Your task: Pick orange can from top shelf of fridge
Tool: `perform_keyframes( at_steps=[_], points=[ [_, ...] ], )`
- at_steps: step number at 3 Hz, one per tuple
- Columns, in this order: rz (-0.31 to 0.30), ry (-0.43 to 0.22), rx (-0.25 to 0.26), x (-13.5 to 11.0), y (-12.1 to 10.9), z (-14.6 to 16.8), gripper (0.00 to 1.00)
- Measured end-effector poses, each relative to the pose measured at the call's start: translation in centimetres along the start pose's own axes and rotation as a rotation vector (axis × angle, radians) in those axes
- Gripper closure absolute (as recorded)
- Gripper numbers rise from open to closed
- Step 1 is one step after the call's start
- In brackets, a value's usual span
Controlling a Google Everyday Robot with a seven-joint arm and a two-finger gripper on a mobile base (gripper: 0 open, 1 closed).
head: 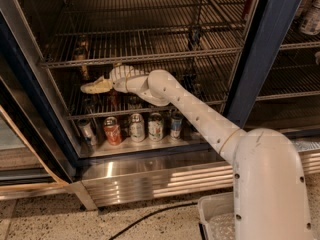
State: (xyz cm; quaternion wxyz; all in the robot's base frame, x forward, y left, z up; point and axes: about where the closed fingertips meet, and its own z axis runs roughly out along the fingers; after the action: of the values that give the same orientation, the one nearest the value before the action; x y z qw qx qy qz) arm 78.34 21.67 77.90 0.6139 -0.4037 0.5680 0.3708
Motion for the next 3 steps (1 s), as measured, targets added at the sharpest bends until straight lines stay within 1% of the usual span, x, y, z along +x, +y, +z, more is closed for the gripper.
perform_keyframes(
  at_steps=[1,2,3],
  points=[
    [-0.008,0.013,0.024,-0.7,-0.5,0.1,0.00],
    [-0.016,0.075,0.023,-0.3,-1.9,0.8,0.00],
    [-0.016,0.075,0.022,-0.3,-1.9,0.8,0.00]
  ],
)
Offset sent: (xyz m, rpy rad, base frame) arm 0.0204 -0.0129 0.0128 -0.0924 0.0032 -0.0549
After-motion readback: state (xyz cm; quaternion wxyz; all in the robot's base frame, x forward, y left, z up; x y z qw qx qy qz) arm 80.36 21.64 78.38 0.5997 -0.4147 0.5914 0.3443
